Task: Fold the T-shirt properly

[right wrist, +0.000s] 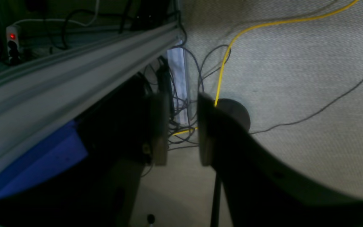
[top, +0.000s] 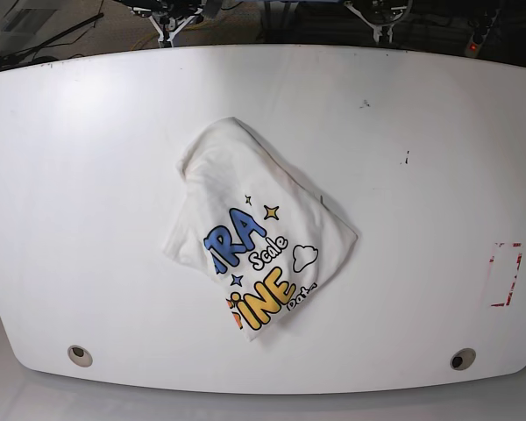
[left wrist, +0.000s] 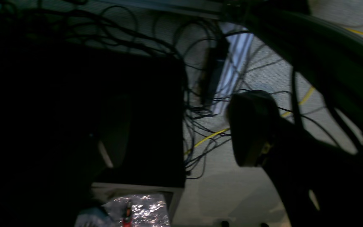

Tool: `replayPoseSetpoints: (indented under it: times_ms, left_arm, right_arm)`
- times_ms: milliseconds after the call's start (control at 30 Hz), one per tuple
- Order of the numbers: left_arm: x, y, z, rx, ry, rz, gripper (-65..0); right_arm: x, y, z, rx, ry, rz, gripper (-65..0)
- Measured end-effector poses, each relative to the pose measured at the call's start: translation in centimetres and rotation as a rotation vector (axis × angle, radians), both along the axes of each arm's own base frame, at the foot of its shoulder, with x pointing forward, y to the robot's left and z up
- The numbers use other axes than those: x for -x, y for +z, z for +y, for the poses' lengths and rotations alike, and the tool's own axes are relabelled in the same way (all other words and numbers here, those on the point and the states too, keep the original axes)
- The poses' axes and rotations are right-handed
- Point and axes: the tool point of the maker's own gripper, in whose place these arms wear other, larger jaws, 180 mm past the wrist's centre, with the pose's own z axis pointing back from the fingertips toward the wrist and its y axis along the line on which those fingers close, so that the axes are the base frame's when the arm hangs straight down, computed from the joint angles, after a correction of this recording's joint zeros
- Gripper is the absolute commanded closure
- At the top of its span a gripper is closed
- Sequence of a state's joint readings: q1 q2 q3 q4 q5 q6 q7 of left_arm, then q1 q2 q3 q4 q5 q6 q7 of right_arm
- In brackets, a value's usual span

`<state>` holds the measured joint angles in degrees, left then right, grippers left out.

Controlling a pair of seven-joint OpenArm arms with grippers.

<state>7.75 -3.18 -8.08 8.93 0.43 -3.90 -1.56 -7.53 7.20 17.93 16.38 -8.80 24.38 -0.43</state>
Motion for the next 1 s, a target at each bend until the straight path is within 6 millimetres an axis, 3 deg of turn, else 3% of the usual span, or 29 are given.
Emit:
replayPoseSetpoints:
  times_ms: [33,100,400,633,833,1000]
  left_arm:
    - [0.0,0.0,0.1,-0.002,0.0,0.0,-45.4]
    - [-0.1,0.1,1.2,-0.018,-0.002,-0.005,-45.4]
    - [0.3,0.0,-0.6,0.01,0.005,-0.001,-45.1]
    - [0.4,0.1,0.1,-0.004,0.001,-0.008,-44.7]
    - [0.5,0.9,0.8,-0.022,-0.019,-0.069,-44.7]
    - [0.6,2.0,1.0,-0.036,-0.035,-0.125,-44.7]
  right_arm:
    - [1.3,0.0,0.0,0.0,0.0,0.019,-14.9]
    - [1.4,-0.1,0.8,-0.003,0.019,0.016,-14.9]
    - [0.1,-0.1,1.1,-0.006,0.02,-0.001,-15.2]
    - [0.8,-0.1,1.0,-0.002,0.025,0.006,-14.6]
    - [0.3,0.8,-0.6,0.045,0.043,-0.068,-14.4]
    - [1.9,1.2,-1.4,0.063,0.054,-0.063,-14.4]
